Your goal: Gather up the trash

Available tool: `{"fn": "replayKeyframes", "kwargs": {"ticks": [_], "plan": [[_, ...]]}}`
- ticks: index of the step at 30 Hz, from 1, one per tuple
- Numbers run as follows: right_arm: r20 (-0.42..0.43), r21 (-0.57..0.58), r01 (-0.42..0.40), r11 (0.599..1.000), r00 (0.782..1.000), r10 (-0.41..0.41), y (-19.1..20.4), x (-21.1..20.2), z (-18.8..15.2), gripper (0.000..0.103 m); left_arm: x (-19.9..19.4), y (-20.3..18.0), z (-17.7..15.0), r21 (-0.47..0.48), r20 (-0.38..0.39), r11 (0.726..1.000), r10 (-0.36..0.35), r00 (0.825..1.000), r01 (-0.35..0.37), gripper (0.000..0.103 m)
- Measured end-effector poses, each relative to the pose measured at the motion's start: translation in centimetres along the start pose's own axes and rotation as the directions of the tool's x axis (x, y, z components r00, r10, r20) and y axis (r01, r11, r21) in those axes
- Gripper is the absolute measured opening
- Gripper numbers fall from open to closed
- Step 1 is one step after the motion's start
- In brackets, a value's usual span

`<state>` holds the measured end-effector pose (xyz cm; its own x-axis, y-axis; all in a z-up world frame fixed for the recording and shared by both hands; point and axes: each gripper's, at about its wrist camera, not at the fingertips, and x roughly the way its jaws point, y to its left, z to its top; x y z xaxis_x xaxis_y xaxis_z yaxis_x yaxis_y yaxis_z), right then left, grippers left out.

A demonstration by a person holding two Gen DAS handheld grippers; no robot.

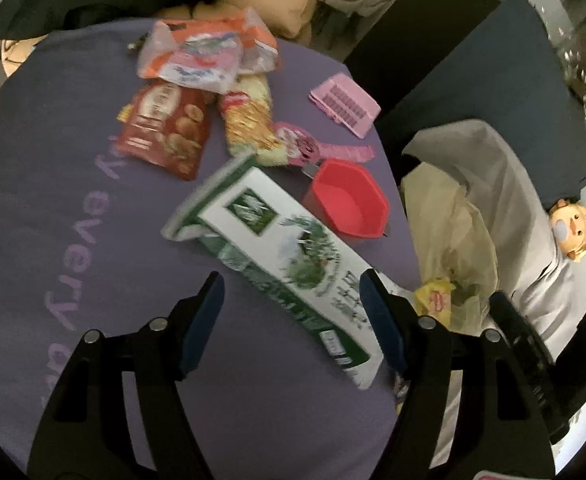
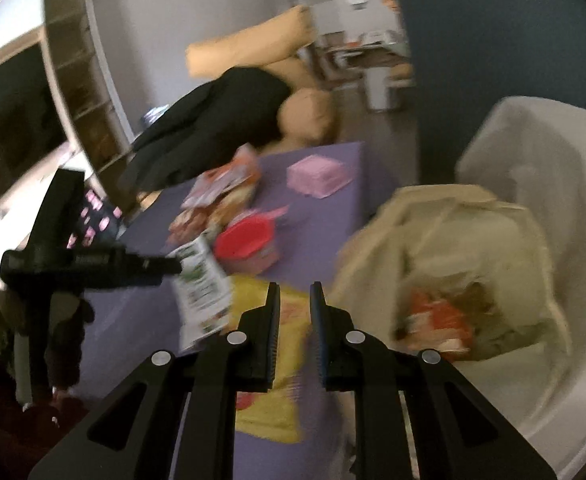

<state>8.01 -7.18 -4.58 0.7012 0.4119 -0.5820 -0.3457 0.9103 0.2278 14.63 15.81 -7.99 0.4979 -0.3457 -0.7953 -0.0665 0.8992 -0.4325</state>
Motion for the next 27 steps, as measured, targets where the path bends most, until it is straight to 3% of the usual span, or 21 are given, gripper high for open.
{"fn": "replayKeyframes", "kwargs": {"ticks": [3,11,16,21,22,23,24,25,27], "plan": [[-0.002,-0.002,0.015,1.0,1.0,-0.015,-0.9,1.1,0.3,0.016,0.3,-0.8,-0.1,0.029,0.001,0.999,0.016,1.0,-0.016,0.066],[-0.173,-0.016,-0.094,0.995,0.981,0.089,1.3,7.9,-0.9,0.016,-1.4,2.2,-0.5,0.009,0.032,0.999,0.033,0.999,-0.033,0.066],[-0.226,-0.076,-0.178,0.981,0.962,0.157,4.7,8.0,-1.8,0.016,-2.0,4.6,-0.7,-0.051,0.042,0.998,0.029,0.999,-0.027,0.066],[-0.195,-0.072,-0.123,0.99,0.975,0.107,5.2,6.4,-2.2,0.017,-2.3,5.0,-0.7,-0.059,0.049,0.998,0.015,0.999,-0.012,0.066],[-0.186,-0.061,-0.113,0.992,0.977,0.1,4.9,5.7,-2.2,0.025,-2.4,4.9,-0.7,-0.057,0.053,0.998,0.016,0.998,-0.013,0.066],[-0.176,-0.05,-0.112,0.992,0.979,0.101,4.5,5.1,-2.3,0.043,-2.6,4.9,-0.6,-0.054,0.061,0.998,0.019,0.998,-0.016,0.066],[-0.168,-0.042,-0.12,0.992,0.979,0.111,4.3,4.6,-2.3,0.05,-2.7,4.9,-0.6,-0.051,0.068,0.999,0.021,0.997,-0.017,0.066],[-0.164,-0.032,-0.135,0.99,0.978,0.128,4.1,4.0,-2.3,0.056,-2.9,4.9,-0.6,-0.049,0.074,0.999,0.023,0.997,-0.019,0.066],[-0.185,-0.026,-0.162,0.986,0.97,0.155,4.0,3.3,-2.4,0.056,-3.0,5.0,-0.6,-0.047,0.083,0.999,0.026,0.996,-0.022,0.066]]}}
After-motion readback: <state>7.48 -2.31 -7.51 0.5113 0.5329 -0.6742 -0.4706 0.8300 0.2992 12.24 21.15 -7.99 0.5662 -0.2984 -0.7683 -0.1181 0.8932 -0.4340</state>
